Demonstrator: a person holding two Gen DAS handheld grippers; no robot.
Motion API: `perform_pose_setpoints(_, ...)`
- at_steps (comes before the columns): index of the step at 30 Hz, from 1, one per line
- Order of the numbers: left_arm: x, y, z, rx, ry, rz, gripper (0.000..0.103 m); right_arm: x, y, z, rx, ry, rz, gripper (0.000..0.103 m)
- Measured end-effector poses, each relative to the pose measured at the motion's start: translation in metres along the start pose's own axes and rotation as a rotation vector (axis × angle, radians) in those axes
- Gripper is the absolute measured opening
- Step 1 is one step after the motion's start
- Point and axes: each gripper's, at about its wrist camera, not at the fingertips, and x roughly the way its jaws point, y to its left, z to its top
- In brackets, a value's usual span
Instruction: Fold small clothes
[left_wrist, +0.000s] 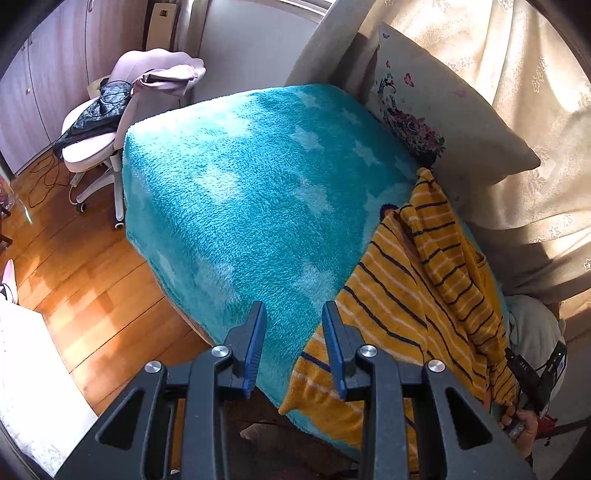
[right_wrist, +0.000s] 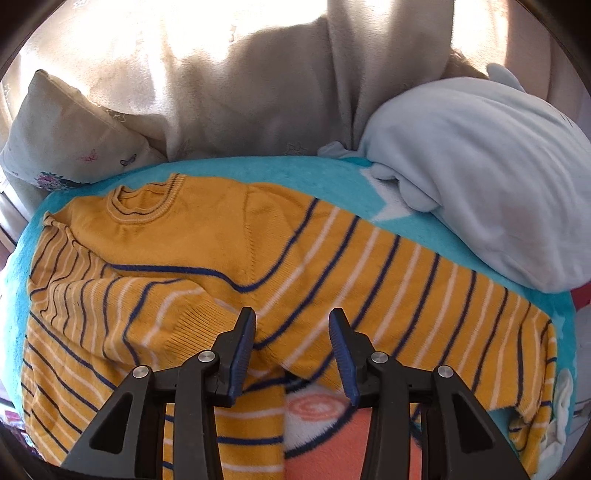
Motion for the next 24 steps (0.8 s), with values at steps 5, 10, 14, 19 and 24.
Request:
perform_pose_setpoints(5,0.011,-0.005,0.011,0.025,0.020,-0.030,0.037,-0.013,-0.006,-0.005,0.039,-0.004,0.005,0.044)
perform_pose_setpoints(10,0.051,-0.016,0.016,0.095,0.090,-0.063,0.041,-0.036,0.025,-0.022,-0.025,-0.011,0.070,0.048)
perform_pose_setpoints(14,0.092,-0.035,0.016,0.164,0.168,-0.090,0.041,-0.043,0.060,-0.035,-0.092,0.003,0.158,0.048)
perform_pose_setpoints(19,0.124,-0.057,0.016,0.225,0.238,-0.111,0.041,-0.039,0.101,-0.029,-0.136,-0.015,0.182,0.048)
perform_pose_setpoints(24,0.121,-0.094,0.042,0.290,0.236,-0.227,0.041,-0.045,0.109,0.007,-0.135,-0.070,0.157,0.048)
